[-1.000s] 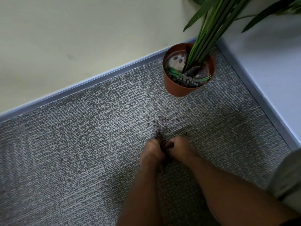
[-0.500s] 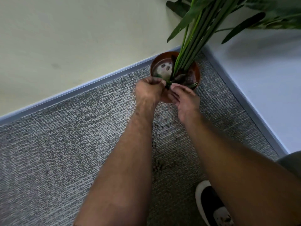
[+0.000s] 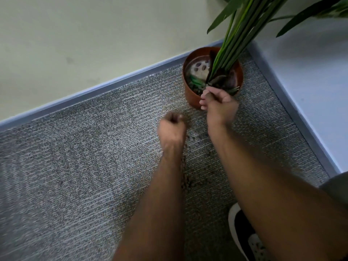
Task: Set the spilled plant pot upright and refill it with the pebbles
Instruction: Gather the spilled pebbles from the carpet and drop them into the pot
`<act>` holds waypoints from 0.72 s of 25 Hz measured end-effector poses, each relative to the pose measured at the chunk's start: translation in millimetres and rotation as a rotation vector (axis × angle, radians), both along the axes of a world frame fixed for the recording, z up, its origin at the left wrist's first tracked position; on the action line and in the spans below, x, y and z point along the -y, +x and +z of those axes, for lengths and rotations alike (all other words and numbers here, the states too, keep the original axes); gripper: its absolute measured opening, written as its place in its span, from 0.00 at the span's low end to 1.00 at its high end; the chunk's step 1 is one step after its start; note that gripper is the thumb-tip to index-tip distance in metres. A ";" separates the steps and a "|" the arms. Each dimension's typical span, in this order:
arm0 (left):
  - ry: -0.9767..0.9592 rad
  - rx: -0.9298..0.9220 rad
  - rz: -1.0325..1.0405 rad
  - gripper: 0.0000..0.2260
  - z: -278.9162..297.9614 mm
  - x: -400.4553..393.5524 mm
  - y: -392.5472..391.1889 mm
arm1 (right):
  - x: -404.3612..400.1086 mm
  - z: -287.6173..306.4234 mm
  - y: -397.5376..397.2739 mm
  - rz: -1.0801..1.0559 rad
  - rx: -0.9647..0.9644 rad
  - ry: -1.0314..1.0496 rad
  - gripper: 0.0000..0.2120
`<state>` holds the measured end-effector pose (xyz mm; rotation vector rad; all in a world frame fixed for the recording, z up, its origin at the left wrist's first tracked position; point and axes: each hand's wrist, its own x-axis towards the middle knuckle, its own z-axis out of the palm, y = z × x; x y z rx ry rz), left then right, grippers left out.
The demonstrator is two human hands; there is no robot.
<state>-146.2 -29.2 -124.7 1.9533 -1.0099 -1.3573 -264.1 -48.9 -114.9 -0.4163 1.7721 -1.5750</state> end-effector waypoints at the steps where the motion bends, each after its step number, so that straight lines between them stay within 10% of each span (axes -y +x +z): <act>1: 0.077 0.090 -0.024 0.05 -20.2 -25.0 12.3 | -8.1 -8.4 9.1 0.094 -0.104 0.018 0.07; 9: 0.194 0.526 -0.705 0.45 -74.5 -110.9 46.0 | -70.0 -61.9 38.6 1.343 -0.806 0.696 0.42; 18: 0.109 0.448 -0.766 0.41 -74.3 -118.3 41.9 | -88.5 -65.3 36.7 1.388 -1.102 0.661 0.27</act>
